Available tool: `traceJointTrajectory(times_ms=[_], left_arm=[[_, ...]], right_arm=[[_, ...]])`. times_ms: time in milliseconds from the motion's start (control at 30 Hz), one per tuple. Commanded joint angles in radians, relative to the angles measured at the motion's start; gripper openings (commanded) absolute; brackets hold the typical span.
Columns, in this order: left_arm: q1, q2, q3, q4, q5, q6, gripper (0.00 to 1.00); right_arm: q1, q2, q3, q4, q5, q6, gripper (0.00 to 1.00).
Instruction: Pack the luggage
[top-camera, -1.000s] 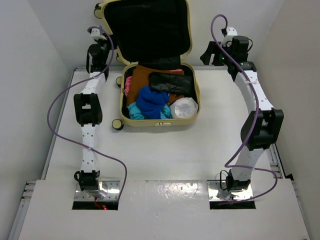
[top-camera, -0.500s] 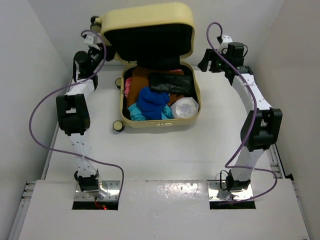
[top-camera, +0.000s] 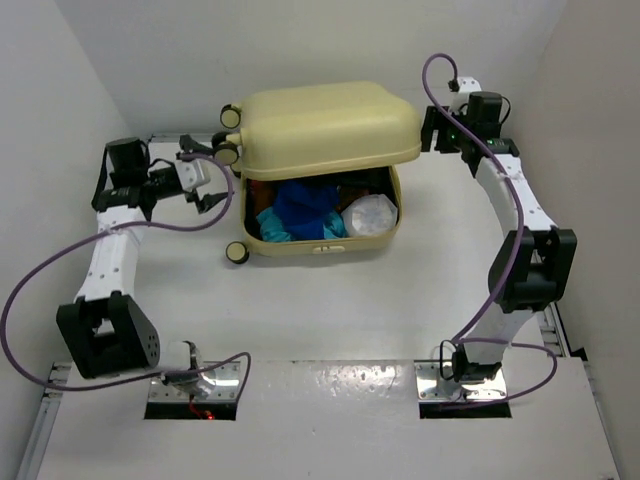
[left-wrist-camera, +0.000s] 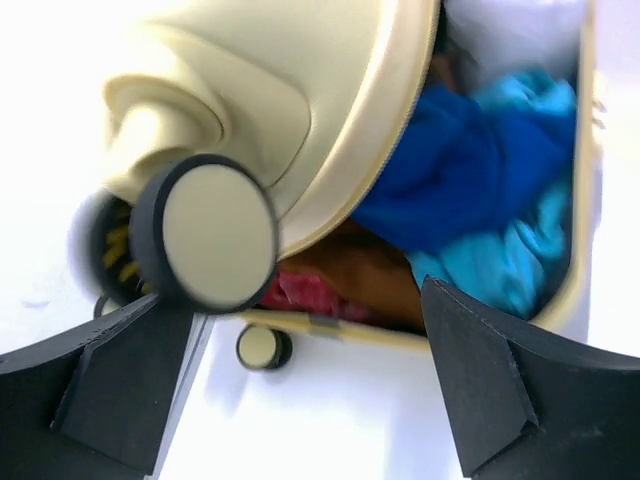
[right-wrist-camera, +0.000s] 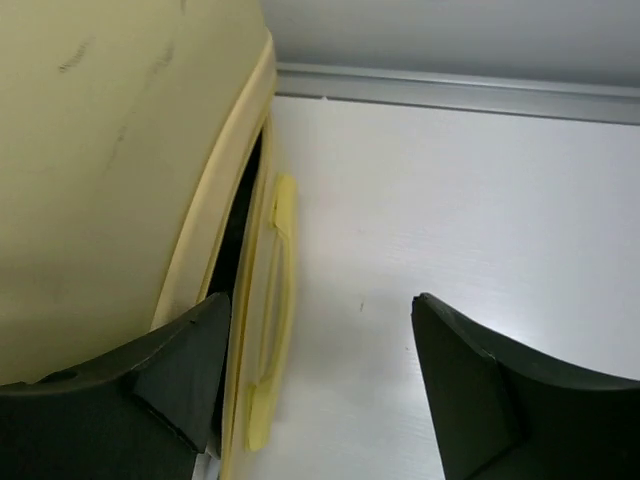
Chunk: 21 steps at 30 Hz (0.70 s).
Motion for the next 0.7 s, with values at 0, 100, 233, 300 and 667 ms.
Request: traceJointTrajectory(times_ms=[0,100,233,300,667], left_arm=[[0.044,-0.099,-0.027,-0.317,0.147,0.418,1.0],[0.095,-0.129,-0.06,-0.354,0.085,0.51,1.0],[0.194,-0.101,-0.071,-0.364,0.062,0.484,1.0],[0.242,-0.087,-0.06,-0.364,0.062,0.473,1.0],[0.274,0.137,0.053,-0.102,-0.019,-0.279,1.0]], right_arm=[[0.017,-0.05,0.001,0.059,0.012,-0.006,0.73],[0.016,-0.062,-0.01,0.032,0.017,-0.074,0.73],[0.008,-0.136,-0.108,0.011,0.035,-0.241,0.68],[-0.035,-0.226,-0.253,0.043,0.04,-0.327,0.65],[-0.07,-0.017,-0.154,-0.063,0.049,-0.129,0.62]])
